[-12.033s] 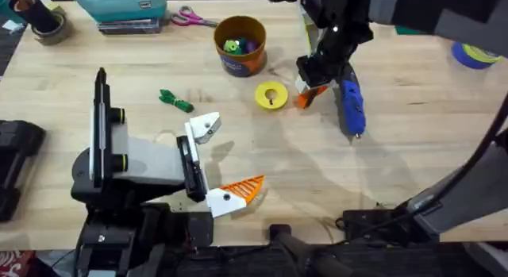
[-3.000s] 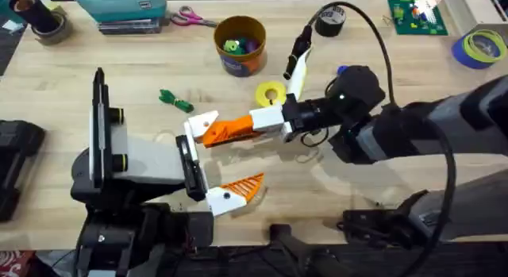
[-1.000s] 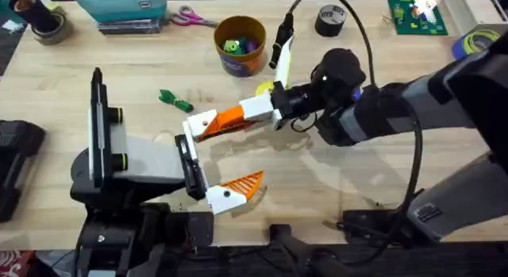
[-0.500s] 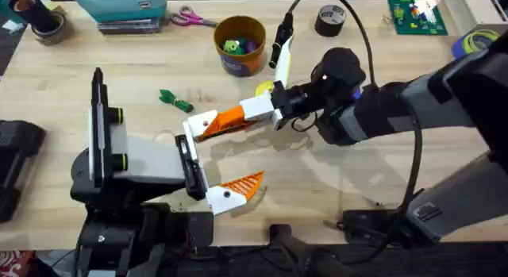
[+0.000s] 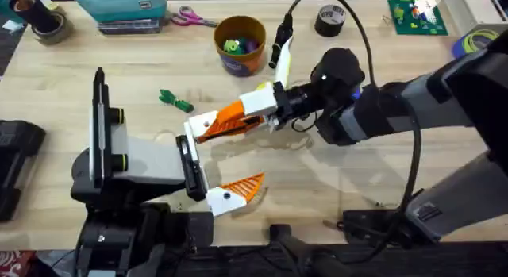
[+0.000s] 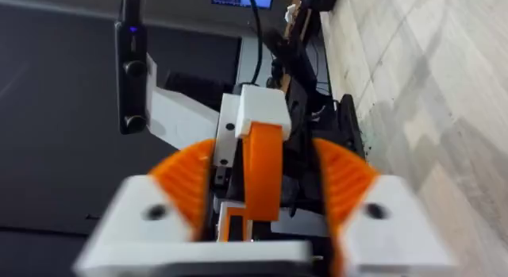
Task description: Pick up the gripper from the table and insert it into the empty holder that is missing its gripper. Then pick up a screw, insert it into the mounting hole, and use the screwdriver to tighten it. Finally, clean up the table by picking up the vegetable and placing it into the bucket.
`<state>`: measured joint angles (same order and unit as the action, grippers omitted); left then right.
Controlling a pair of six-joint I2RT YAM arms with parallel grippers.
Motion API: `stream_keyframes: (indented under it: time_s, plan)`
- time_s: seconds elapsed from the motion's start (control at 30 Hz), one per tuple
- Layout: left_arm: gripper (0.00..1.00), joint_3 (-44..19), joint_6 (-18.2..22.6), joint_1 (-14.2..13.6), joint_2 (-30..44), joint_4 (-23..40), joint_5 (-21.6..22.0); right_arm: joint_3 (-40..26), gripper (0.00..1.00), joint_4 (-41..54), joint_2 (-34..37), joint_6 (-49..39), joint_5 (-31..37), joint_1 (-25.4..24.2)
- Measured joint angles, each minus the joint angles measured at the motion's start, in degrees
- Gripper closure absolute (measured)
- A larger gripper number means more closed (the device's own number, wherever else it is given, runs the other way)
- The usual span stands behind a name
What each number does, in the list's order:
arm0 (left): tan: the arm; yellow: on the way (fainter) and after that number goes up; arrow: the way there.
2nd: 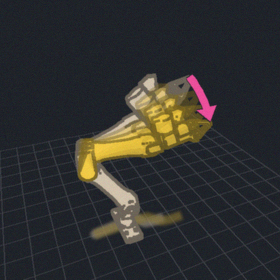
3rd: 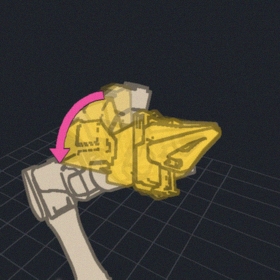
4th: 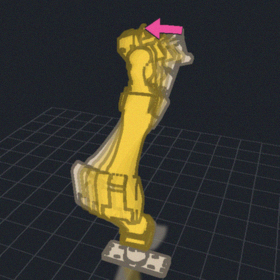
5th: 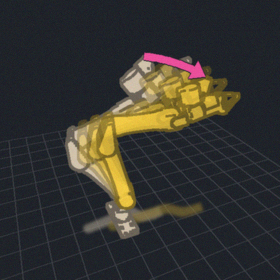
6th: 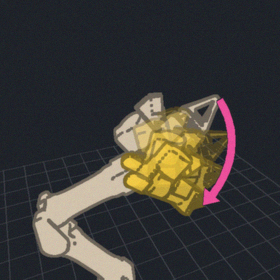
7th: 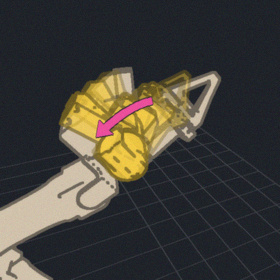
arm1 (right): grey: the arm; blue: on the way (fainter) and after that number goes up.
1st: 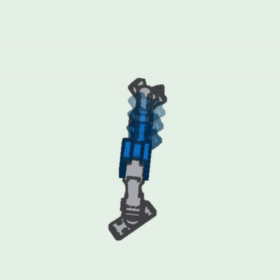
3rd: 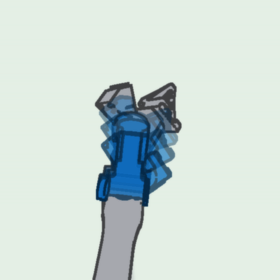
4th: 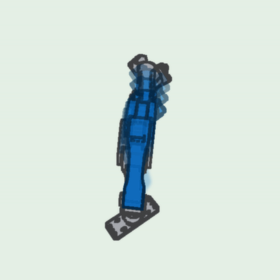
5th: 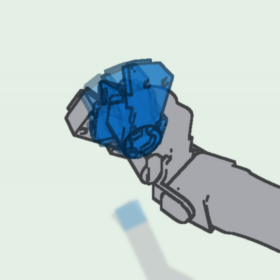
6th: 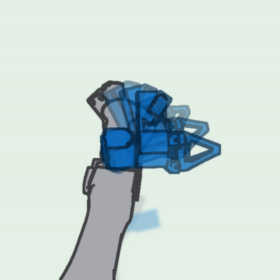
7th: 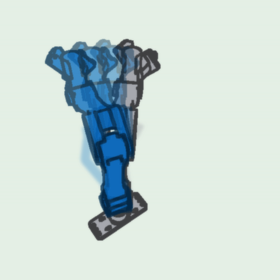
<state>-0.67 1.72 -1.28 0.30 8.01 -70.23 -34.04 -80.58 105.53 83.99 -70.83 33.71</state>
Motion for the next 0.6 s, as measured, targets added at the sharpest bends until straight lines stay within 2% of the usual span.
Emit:
stream_keyframes:
  time_s: [0.03, 0.07, 0.1, 0.6]
  plan:
    - [0.015, 0.00, 0.00, 0.00, 0.02, 0.02, -0.08, 0.00, 0.142, -0.05, 0.09, -0.04, 0.00, 0.00]
    - [0.015, 0.00, 0.00, 0.00, 0.00, 0.02, -0.09, 0.00, 0.045, -0.09, 0.20, -0.23, -0.01, 0.00]
    - [0.015, 0.00, 0.00, 0.00, 0.02, 0.04, -0.11, 0.00, 0.014, -0.02, 0.25, -0.26, -0.01, 0.00]
    - [0.015, 0.00, 0.00, 0.00, 0.02, 0.08, -0.29, 0.00, 0.007, 0.00, 0.34, -0.25, -0.29, -1.52]
